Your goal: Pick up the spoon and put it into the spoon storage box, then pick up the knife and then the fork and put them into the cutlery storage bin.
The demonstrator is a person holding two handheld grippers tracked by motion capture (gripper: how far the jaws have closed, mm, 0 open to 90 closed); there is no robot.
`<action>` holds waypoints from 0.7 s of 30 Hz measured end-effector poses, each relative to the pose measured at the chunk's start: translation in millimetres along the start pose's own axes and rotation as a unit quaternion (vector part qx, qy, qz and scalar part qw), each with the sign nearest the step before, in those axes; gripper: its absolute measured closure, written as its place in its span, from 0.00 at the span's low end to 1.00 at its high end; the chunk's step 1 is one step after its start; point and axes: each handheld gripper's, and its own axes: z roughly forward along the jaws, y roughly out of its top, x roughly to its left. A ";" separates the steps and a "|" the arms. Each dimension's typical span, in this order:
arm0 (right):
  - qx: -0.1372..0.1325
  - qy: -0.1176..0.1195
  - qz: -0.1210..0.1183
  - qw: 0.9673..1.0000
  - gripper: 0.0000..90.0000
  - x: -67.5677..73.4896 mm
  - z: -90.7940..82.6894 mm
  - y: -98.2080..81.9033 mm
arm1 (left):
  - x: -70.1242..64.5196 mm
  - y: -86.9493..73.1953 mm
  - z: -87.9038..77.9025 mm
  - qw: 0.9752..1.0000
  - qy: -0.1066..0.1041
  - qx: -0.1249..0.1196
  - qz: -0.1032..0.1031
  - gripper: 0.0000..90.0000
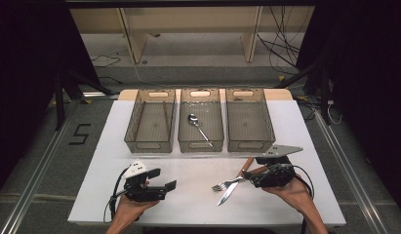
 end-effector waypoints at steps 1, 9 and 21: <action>0.001 0.001 -0.001 1.000 0.29 -0.6 -0.1 -0.4 | 0.0 0.3 0.2 1.000 0.000 -0.002 -0.002 0.19; 0.009 -0.001 0.004 1.000 0.29 -3.7 1.0 -4.1 | -0.8 0.1 0.6 1.000 -0.001 -0.001 -0.001 0.19; 0.073 0.005 -0.055 0.996 0.32 -15.1 9.1 -4.1 | -2.1 0.1 3.3 1.000 -0.002 0.000 0.000 0.19</action>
